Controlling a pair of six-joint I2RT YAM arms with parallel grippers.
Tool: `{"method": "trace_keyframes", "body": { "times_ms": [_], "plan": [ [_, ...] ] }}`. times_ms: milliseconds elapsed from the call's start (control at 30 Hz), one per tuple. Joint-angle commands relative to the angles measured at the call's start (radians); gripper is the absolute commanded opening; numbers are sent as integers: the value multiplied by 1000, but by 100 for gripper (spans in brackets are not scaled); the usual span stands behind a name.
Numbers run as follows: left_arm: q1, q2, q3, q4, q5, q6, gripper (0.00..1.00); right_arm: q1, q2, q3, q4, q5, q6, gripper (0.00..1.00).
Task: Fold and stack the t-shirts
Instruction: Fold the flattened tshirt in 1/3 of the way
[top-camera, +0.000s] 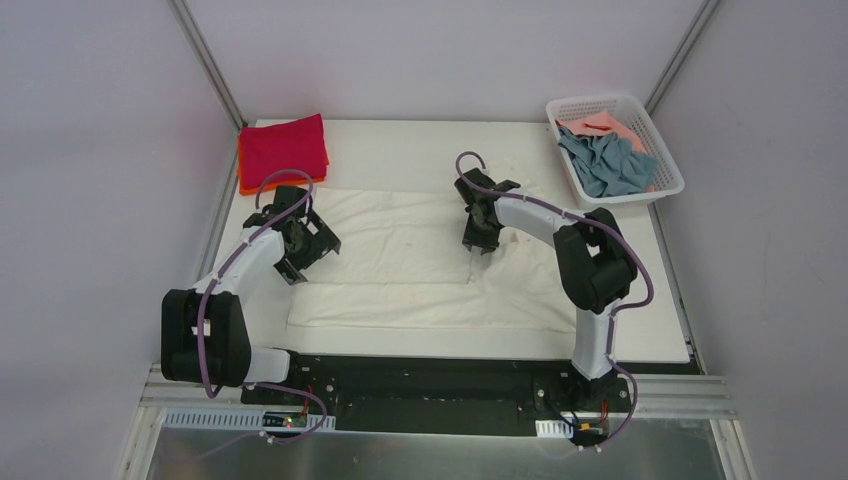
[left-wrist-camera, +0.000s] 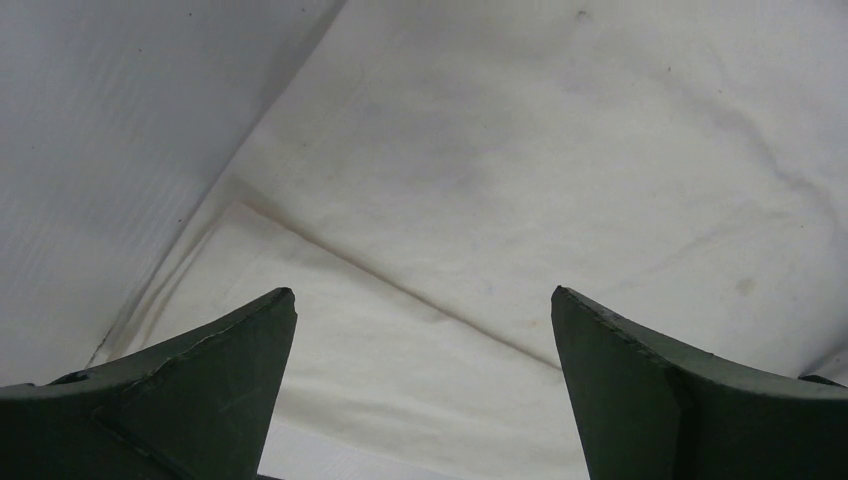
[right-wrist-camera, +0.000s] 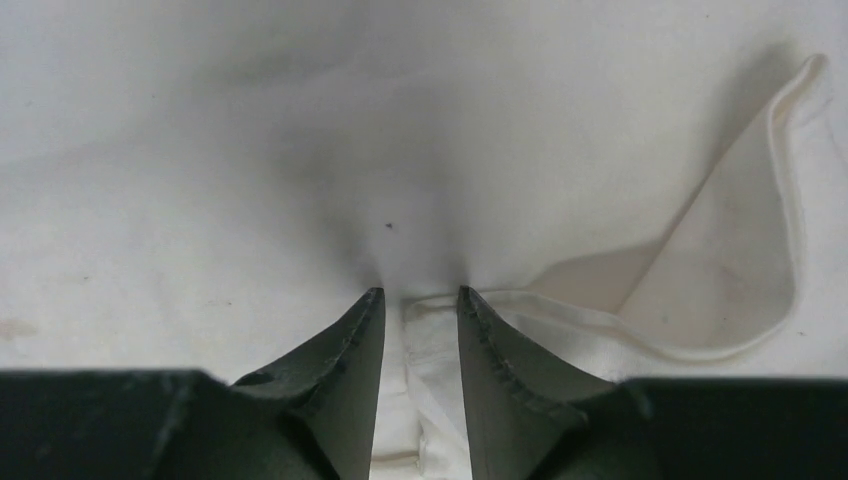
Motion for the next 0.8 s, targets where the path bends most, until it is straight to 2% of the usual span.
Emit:
{"method": "trace_keyframes", "body": {
  "times_ms": [0, 200, 400, 600, 767],
  "plan": [
    [4, 11, 36, 4, -29, 24, 99, 2, 24, 34, -28, 8, 5, 34],
    [5, 11, 33, 4, -36, 25, 99, 2, 21, 36, -27, 26, 6, 13],
    [5, 3, 31, 4, -36, 24, 99, 5, -46, 23, -15, 38, -2, 5],
    [4, 3, 36, 4, -35, 24, 99, 24, -117, -8, 26, 32, -23, 2],
    [4, 10, 49, 4, -32, 25, 99, 37, -104, 9, 37, 1, -38, 3]
  ]
}}
